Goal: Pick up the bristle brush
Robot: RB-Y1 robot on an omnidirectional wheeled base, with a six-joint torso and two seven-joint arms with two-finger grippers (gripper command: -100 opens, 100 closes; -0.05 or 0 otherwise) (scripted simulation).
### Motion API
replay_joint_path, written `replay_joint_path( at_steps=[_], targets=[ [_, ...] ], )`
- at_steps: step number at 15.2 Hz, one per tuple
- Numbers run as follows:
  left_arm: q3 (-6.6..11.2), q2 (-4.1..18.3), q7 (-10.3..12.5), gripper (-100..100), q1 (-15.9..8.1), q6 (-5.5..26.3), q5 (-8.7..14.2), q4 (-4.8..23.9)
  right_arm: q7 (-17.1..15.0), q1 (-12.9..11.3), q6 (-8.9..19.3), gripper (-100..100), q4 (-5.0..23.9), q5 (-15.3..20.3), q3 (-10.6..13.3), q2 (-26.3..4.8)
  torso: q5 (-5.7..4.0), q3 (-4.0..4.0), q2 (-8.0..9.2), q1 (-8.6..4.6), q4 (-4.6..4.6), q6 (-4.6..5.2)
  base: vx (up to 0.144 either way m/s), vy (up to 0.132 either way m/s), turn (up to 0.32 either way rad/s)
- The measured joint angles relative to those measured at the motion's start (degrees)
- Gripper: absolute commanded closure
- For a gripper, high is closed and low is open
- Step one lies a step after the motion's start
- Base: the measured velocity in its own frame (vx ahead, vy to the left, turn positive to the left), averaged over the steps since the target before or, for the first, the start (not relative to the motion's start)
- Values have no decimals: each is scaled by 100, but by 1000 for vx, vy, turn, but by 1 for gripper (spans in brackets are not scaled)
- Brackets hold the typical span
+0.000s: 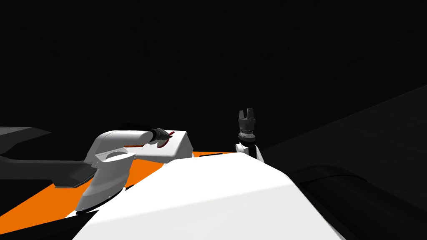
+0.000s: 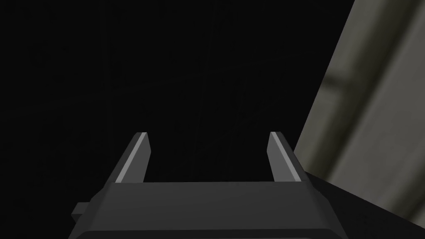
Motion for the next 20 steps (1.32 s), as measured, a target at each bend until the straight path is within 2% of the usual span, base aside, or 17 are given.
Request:
replay_joint_path(
  at_steps=[12,20],
  targets=[
    [137,40,315,-100,-135,1367,198,-6,0,0,0,0,0,0,0,0,0,2,4,0,1,-1,13,7,-35],
    [185,61,403,-100,-186,2155,258,23,0,0,0,0,0,0,0,0,1,3,6,2,1,-2,6,9,-13]
  ],
)
